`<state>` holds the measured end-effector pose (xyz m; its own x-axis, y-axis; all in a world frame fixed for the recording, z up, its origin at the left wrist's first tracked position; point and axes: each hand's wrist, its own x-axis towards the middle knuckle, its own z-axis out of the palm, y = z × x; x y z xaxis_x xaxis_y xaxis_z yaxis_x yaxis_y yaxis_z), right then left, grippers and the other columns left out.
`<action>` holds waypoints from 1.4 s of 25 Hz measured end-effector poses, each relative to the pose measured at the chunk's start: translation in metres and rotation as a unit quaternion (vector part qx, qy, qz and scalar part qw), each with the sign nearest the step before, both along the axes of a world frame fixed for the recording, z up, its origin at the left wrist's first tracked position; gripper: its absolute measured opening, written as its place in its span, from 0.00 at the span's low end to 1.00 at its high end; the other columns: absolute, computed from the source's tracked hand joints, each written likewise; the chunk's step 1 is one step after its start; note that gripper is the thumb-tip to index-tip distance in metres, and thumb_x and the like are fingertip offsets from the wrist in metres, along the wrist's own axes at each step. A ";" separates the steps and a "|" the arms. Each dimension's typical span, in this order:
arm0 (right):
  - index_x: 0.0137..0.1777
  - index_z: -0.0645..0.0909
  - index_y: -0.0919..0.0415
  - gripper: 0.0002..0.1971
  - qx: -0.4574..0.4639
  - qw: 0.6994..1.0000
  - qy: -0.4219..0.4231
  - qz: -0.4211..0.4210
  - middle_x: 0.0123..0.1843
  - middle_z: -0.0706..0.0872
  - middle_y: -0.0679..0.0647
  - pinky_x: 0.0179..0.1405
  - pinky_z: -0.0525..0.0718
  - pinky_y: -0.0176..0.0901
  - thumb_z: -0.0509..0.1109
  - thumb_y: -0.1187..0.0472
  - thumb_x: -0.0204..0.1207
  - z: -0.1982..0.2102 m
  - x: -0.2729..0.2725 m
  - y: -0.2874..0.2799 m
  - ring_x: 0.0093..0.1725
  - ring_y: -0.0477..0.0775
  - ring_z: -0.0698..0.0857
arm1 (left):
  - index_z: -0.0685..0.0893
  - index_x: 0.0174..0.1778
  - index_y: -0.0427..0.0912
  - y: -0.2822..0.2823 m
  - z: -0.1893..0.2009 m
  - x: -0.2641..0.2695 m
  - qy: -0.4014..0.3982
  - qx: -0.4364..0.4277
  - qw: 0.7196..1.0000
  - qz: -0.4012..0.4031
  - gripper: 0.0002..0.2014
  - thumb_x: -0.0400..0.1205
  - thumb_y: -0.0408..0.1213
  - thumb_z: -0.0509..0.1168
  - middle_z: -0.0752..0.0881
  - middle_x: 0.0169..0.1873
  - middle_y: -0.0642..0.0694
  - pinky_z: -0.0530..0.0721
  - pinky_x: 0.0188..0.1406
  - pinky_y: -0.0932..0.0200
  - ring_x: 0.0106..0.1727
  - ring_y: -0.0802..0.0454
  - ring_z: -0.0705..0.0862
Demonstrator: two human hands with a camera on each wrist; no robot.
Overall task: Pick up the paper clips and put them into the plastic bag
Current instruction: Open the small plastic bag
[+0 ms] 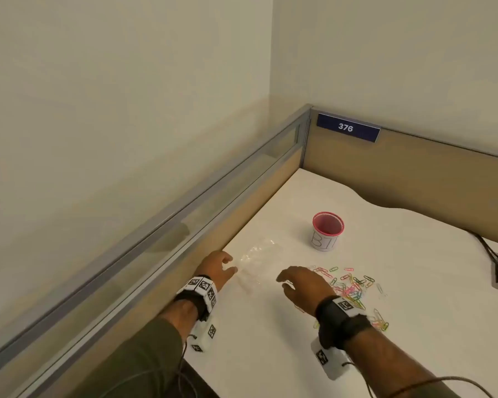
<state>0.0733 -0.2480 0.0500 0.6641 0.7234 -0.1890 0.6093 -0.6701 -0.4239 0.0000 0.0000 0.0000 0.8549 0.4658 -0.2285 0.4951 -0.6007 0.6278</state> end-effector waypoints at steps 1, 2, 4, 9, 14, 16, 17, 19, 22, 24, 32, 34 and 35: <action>0.67 0.78 0.49 0.15 -0.019 1.000 0.003 0.005 0.68 0.81 0.48 0.69 0.76 0.44 0.61 0.55 0.82 -0.007 0.006 0.018 0.68 0.52 0.78 | 0.82 0.63 0.46 0.006 -0.005 0.009 0.026 -0.001 1.000 -0.007 0.20 0.77 0.47 0.74 0.83 0.60 0.49 0.81 0.61 0.57 0.60 0.50 0.84; 0.68 0.77 0.49 0.16 -0.037 0.999 0.007 0.007 0.69 0.80 0.49 0.70 0.76 0.46 0.62 0.55 0.81 -0.013 0.008 0.032 0.70 0.53 0.77 | 0.81 0.65 0.46 0.010 -0.009 0.016 0.067 0.008 0.998 -0.013 0.23 0.76 0.49 0.74 0.83 0.62 0.48 0.80 0.63 0.57 0.62 0.49 0.83; 0.70 0.75 0.50 0.20 -0.078 0.997 0.026 0.012 0.73 0.77 0.50 0.72 0.75 0.48 0.65 0.54 0.79 -0.024 0.012 0.055 0.73 0.54 0.74 | 0.79 0.69 0.45 0.012 -0.014 0.032 0.128 0.014 0.991 -0.043 0.29 0.75 0.52 0.75 0.83 0.66 0.47 0.80 0.66 0.55 0.65 0.49 0.83; 0.72 0.74 0.51 0.23 -0.133 0.989 0.053 -0.017 0.74 0.75 0.52 0.72 0.75 0.50 0.67 0.52 0.77 -0.050 0.022 0.082 0.72 0.56 0.75 | 0.80 0.68 0.45 0.020 -0.025 0.060 0.152 0.008 0.985 -0.084 0.26 0.76 0.50 0.74 0.84 0.64 0.48 0.81 0.67 0.53 0.64 0.48 0.83; 0.72 0.74 0.52 0.25 -0.136 0.988 0.054 -0.048 0.73 0.76 0.52 0.71 0.76 0.52 0.69 0.49 0.76 -0.050 0.024 0.096 0.71 0.57 0.76 | 0.83 0.44 0.43 0.021 -0.025 0.066 0.091 -0.036 0.993 -0.059 0.05 0.79 0.41 0.67 0.89 0.43 0.46 0.89 0.52 0.49 0.47 0.47 0.88; 0.73 0.73 0.51 0.27 -0.127 0.990 0.033 -0.058 0.73 0.77 0.53 0.70 0.76 0.54 0.69 0.46 0.75 -0.048 0.023 0.100 0.70 0.58 0.76 | 0.81 0.44 0.42 0.019 -0.021 0.067 0.044 -0.106 0.993 -0.030 0.05 0.82 0.39 0.66 0.89 0.38 0.46 0.91 0.48 0.49 0.41 0.49 0.89; 0.73 0.73 0.50 0.27 -0.118 0.991 0.016 -0.066 0.72 0.78 0.53 0.69 0.77 0.54 0.69 0.44 0.75 -0.046 0.022 0.101 0.69 0.58 0.77 | 0.81 0.44 0.43 0.018 -0.017 0.067 0.022 -0.145 0.989 -0.018 0.03 0.83 0.37 0.65 0.90 0.37 0.46 0.91 0.46 0.49 0.38 0.50 0.89; 0.70 0.75 0.50 0.24 -0.093 0.992 -0.015 -0.080 0.68 0.80 0.52 0.65 0.79 0.53 0.68 0.43 0.76 -0.040 0.020 0.103 0.65 0.57 0.79 | 0.81 0.47 0.45 0.014 -0.006 0.067 -0.015 -0.207 0.978 0.001 0.01 0.83 0.35 0.65 0.91 0.36 0.44 0.92 0.43 0.50 0.36 0.49 0.90; 0.64 0.79 0.52 0.16 -0.048 0.993 -0.049 -0.098 0.61 0.84 0.53 0.58 0.82 0.50 0.65 0.49 0.80 -0.028 0.018 0.105 0.59 0.57 0.82 | 0.80 0.56 0.47 0.005 0.008 0.063 -0.062 -0.257 0.964 -0.004 0.08 0.83 0.34 0.67 0.92 0.37 0.43 0.88 0.35 0.58 0.36 0.49 0.91; 0.60 0.82 0.55 0.12 -0.033 0.991 -0.064 -0.114 0.56 0.85 0.54 0.55 0.84 0.49 0.60 0.55 0.83 -0.020 0.018 0.102 0.55 0.57 0.84 | 0.79 0.60 0.48 -0.003 0.013 0.060 -0.095 -0.277 0.956 -0.005 0.11 0.83 0.35 0.68 0.92 0.37 0.43 0.87 0.33 0.61 0.35 0.50 0.91; 0.48 0.83 0.58 0.10 0.115 0.980 -0.032 -0.157 0.46 0.86 0.54 0.46 0.82 0.43 0.61 0.59 0.82 0.006 0.012 0.056 0.44 0.53 0.82 | 0.84 0.50 0.35 -0.064 0.034 0.028 -0.172 -0.363 0.913 0.067 0.10 0.82 0.40 0.70 0.93 0.38 0.39 0.92 0.40 0.51 0.38 0.43 0.93; 0.47 0.83 0.59 0.11 0.126 0.981 -0.024 -0.143 0.45 0.86 0.55 0.44 0.82 0.43 0.59 0.59 0.83 0.009 0.005 0.043 0.43 0.53 0.82 | 0.85 0.47 0.35 -0.083 0.039 0.020 -0.174 -0.335 0.924 0.066 0.12 0.80 0.42 0.72 0.93 0.36 0.41 0.92 0.39 0.53 0.37 0.46 0.93; 0.47 0.83 0.59 0.11 0.132 0.981 -0.020 -0.139 0.45 0.85 0.55 0.44 0.81 0.42 0.59 0.59 0.83 0.010 0.003 0.035 0.42 0.53 0.81 | 0.85 0.47 0.36 -0.092 0.042 0.017 -0.177 -0.322 0.928 0.067 0.12 0.80 0.43 0.72 0.93 0.35 0.42 0.92 0.38 0.53 0.36 0.47 0.92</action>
<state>0.0759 -0.2127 0.0597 0.8453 0.5342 0.0108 0.4384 -0.6819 -0.5855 0.0166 -0.0923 0.0425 0.8736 0.4373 -0.2135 0.2335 0.0084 0.9723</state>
